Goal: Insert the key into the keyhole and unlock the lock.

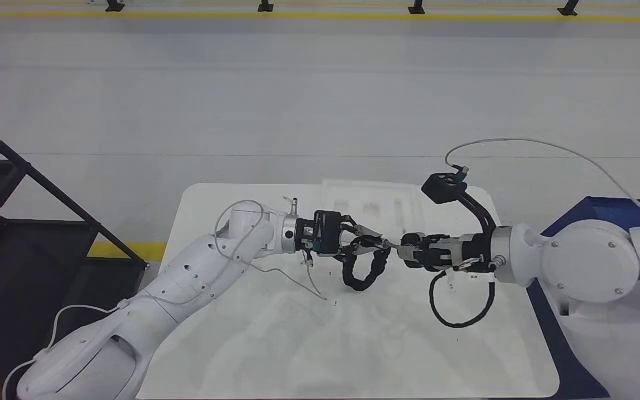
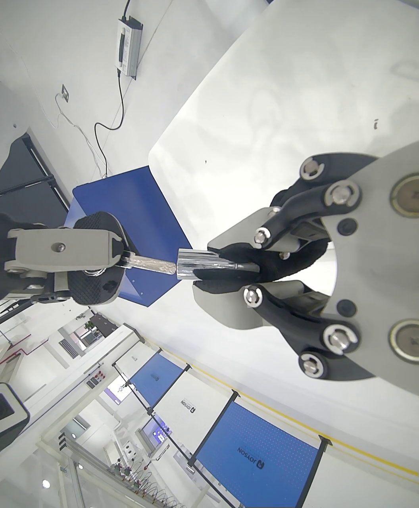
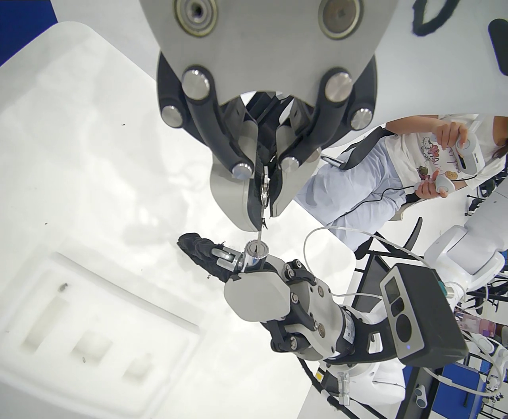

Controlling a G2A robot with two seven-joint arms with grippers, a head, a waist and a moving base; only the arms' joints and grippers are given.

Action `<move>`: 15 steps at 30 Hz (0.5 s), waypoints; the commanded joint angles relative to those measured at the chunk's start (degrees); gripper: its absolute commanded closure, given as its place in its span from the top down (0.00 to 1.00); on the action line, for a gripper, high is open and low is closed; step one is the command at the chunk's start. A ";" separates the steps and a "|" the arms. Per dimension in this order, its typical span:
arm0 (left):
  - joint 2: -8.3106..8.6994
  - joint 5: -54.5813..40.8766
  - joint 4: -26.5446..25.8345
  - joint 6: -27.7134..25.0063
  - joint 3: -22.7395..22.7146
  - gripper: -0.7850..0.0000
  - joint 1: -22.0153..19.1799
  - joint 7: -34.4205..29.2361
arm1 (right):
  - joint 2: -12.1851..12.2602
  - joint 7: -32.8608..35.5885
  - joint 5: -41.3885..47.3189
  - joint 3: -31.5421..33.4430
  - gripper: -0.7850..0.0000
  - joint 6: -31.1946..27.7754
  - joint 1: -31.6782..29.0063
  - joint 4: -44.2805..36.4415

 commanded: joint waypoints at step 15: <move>-0.18 2.19 -0.55 -0.21 -1.67 0.00 0.90 0.44 | 0.50 -0.30 0.07 -1.64 0.00 1.67 1.06 1.05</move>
